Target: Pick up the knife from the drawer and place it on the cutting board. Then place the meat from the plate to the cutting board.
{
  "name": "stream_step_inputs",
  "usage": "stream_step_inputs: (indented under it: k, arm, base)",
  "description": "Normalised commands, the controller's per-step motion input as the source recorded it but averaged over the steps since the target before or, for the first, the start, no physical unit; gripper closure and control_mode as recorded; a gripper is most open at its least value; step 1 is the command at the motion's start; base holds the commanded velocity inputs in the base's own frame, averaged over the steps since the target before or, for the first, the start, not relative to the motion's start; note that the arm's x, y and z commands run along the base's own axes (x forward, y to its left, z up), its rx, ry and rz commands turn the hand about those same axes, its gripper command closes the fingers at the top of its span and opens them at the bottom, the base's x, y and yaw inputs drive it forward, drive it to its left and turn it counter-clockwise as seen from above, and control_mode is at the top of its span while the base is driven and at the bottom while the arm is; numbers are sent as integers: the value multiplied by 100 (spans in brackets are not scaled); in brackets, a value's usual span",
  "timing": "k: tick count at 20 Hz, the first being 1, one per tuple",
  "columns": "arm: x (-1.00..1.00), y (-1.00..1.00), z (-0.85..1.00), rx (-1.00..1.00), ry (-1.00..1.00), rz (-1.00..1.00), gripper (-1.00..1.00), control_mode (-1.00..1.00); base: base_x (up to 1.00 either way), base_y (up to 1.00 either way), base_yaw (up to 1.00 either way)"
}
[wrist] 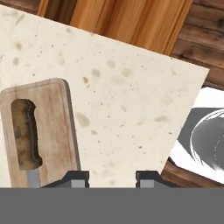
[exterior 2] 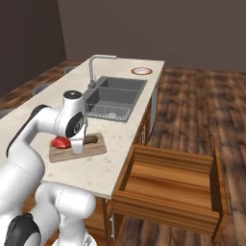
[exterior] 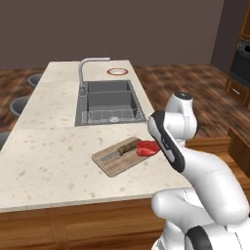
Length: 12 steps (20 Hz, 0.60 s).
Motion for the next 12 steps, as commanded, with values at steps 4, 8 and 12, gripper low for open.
stream_step_inputs:
  k: [4,8,12]
  arm:
    - [64,19,-11,0,16,3,100,-100]
    - [55,31,-18,0,17,0,100,-100]
    - [57,32,-21,0,16,0,100,-100]
  base:
    - [0,0,0]
    - [0,0,0]
    - [0,0,0]
